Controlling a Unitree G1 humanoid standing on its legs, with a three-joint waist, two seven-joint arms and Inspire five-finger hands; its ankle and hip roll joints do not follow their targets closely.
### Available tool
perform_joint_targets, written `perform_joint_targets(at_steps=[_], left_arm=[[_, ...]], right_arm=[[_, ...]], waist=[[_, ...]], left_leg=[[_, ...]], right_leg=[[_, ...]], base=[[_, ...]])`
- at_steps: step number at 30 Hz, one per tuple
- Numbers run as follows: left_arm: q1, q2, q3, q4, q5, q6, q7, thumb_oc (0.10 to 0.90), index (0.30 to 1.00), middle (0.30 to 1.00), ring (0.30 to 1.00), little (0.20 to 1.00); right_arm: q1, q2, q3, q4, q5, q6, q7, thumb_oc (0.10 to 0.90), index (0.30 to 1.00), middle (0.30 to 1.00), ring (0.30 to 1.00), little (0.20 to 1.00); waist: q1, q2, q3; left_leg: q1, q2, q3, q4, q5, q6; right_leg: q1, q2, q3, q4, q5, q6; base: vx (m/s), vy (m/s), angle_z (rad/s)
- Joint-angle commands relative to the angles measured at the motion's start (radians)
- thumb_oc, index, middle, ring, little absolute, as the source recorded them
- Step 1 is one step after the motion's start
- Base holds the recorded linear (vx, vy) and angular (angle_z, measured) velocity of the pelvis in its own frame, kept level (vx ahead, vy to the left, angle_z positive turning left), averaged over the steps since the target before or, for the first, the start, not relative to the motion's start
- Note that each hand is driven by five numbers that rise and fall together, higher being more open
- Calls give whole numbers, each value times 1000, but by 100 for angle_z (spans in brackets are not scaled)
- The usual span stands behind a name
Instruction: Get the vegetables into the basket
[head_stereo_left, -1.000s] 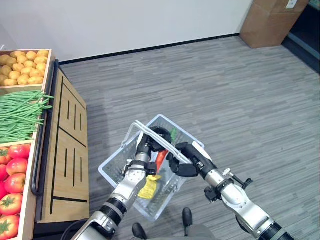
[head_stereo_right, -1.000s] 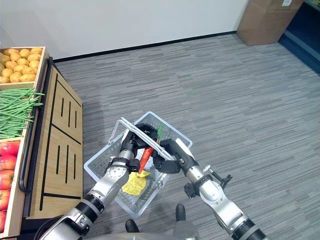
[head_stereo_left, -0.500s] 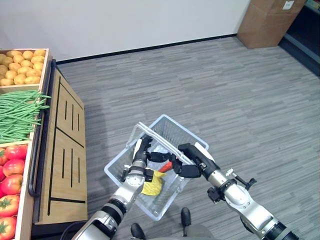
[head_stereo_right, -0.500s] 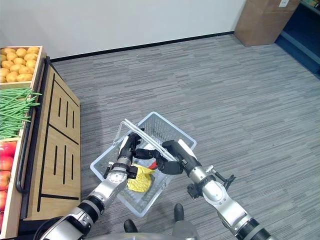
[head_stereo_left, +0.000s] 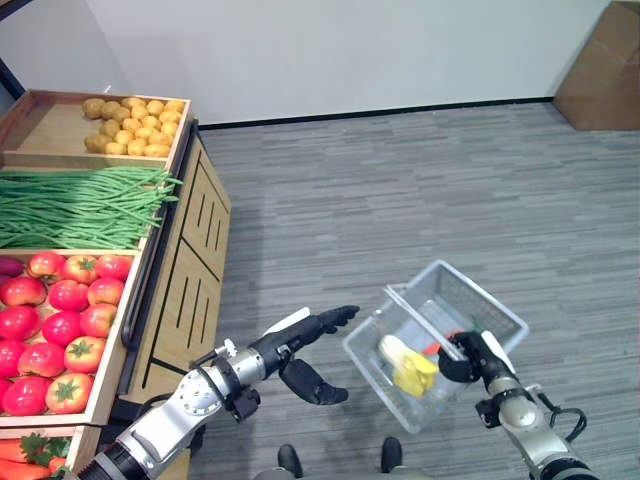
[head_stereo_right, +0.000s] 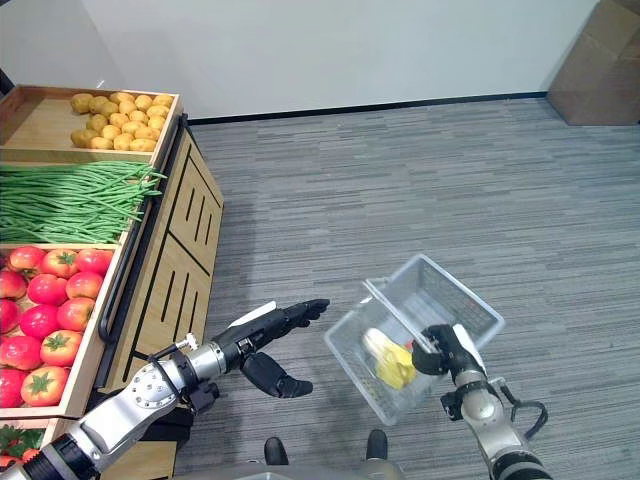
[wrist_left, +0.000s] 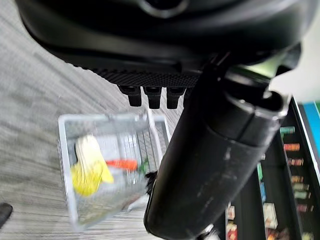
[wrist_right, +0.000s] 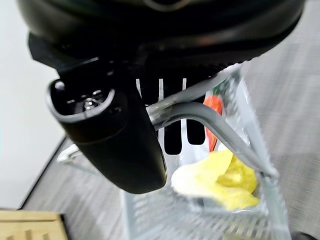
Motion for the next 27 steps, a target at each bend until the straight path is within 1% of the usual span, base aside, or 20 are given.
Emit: perform_joint_targets(at_steps=[1,2,3,4,5,6,7,9,12,13,14,15,16,17,21,22,23,24,25,27], left_arm=[[-30,-45,125,26,-60,-112,21,900,1000,1000,1000,1000],[-17,-44,136,40,-45,-115,25,900,1000,1000,1000,1000],[26,-50,166,99,-19,-115,36,900,1000,1000,1000,1000],[25,-51,167,100,-19,-116,36,900,1000,1000,1000,1000],[46,-75,179,180,15,-113,59,900,1000,1000,1000,1000],[51,-87,180,227,63,-116,69,900,1000,1000,1000,1000],[58,-103,187,290,121,-115,87,900,1000,1000,1000,1000],[67,-146,200,417,189,-110,113,900,1000,1000,1000,1000],[66,-230,226,666,357,-100,187,900,1000,1000,1000,1000],[61,-244,232,713,397,-98,200,900,1000,1000,1000,1000],[54,-278,248,817,445,-91,226,900,1000,1000,1000,1000],[54,-301,256,878,454,-91,235,900,1000,1000,1000,1000],[51,-304,256,883,455,-94,237,900,1000,1000,1000,1000],[40,-343,278,993,476,-85,268,900,1000,1000,1000,1000],[18,-427,350,1259,489,-48,329,900,1000,1000,1000,1000],[17,-429,350,1262,490,-49,330,900,1000,1000,1000,1000],[14,-444,365,1315,510,-37,354,900,1000,1000,1000,1000],[14,-445,365,1316,510,-38,354,900,1000,1000,1000,1000],[16,-457,378,1347,511,-24,361,900,1000,1000,1000,1000],[16,-462,381,1357,514,-24,363,900,1000,1000,1000,1000]], right_arm=[[-137,0,-54,4,20,-102,-56,400,300,300,300,300],[-139,2,-59,45,28,-103,-57,400,300,300,300,300],[-141,4,-70,136,33,-95,-56,400,300,300,300,300],[-143,4,-69,137,33,-96,-56,400,300,300,300,300],[-142,11,-82,201,50,-95,-57,400,300,300,300,300],[-148,17,-96,269,68,-91,-59,400,300,300,300,300],[-153,24,-107,302,86,-90,-57,400,300,300,300,300],[-149,29,-121,386,102,-83,-53,400,300,300,300,300],[-138,32,-145,489,99,-70,-55,400,300,300,300,300],[-133,36,-153,500,103,-69,-55,400,300,300,300,300],[-123,39,-162,526,107,-66,-55,400,300,300,300,300],[-117,42,-170,541,112,-63,-55,400,300,300,300,300],[-117,41,-170,542,112,-64,-55,400,300,300,300,300],[-104,49,-170,556,111,-63,-49,400,300,300,300,300],[-76,62,-174,593,101,-58,-51,400,300,300,300,300],[-76,62,-174,593,101,-58,-51,400,300,300,300,300],[-68,66,-174,607,96,-53,-54,425,336,336,336,336],[-68,66,-174,608,96,-53,-54,480,413,413,413,413],[-62,69,-166,628,76,-41,-56,900,1000,1000,1000,1000],[-62,66,-163,644,66,-32,-54,900,1000,1000,1000,1000]], waist=[[-11,-44,-69],[-9,-45,-69],[-3,-44,-65],[-4,-44,-67],[-1,-44,-65],[1,-44,-64],[3,-44,-65],[6,-45,-63],[8,-45,-61],[8,-46,-62],[8,-45,-60],[8,-46,-62],[8,-46,-63],[6,-47,-62],[1,-50,-66],[1,-50,-65],[-2,-51,-67],[-2,-50,-67],[-2,-51,-69],[-2,-51,-70]], left_leg=[[-12,31,-56,0,-13,-57],[-12,31,-58,0,-13,-57],[-7,31,-63,0,-15,-58],[-12,31,-63,0,-11,-58],[-8,32,-65,0,-14,-59],[-8,32,-67,0,-14,-59],[-11,31,-69,0,-9,-58],[-13,33,-71,0,-7,-59],[-17,35,-76,0,-4,-59],[-19,36,-77,0,-3,-60],[-17,36,-79,0,-5,-61],[-21,36,-79,0,-2,-60],[-21,36,-79,0,-2,-61],[-21,37,-79,0,-1,-61],[-17,41,-76,0,-2,-64],[-17,41,-77,0,-2,-64],[-14,42,-75,0,-3,-66],[-14,42,-75,0,-3,-66],[-11,43,-74,0,-4,-66],[-10,44,-74,0,-5,-67]], right_leg=[[-12,-40,-9,4,5,62],[-11,-39,-11,4,4,61],[-4,-38,-15,5,0,62],[-8,-38,-14,4,4,61],[-3,-38,-17,5,0,61],[-1,-37,-20,5,-1,61],[-3,-36,-20,4,2,59],[-4,-36,-21,4,2,59],[-6,-35,-27,5,1,57],[-7,-35,-27,4,1,57],[-3,-34,-29,5,-4,57],[-8,-33,-27,5,-2,55],[-8,-33,-27,5,-2,55],[-11,-31,-27,6,-3,53],[-7,-27,-25,5,-7,49],[-7,-27,-25,5,-7,49],[-5,-25,-24,5,-8,48],[-5,-25,-24,5,-8,48],[-2,-24,-24,4,-9,47],[-1,-24,-25,3,-10,47]], base=[[0,0,0],[2,-16,5],[-5,-15,7],[1,-12,8],[-4,-7,6],[-4,-8,6],[-13,-11,8],[-17,-13,10],[-10,-10,7],[4,-9,4],[0,0,0],[0,0,0],[-6,-15,4],[-3,-16,4],[0,0,0],[0,0,0],[0,0,0],[0,0,0],[0,0,0],[0,0,0]])
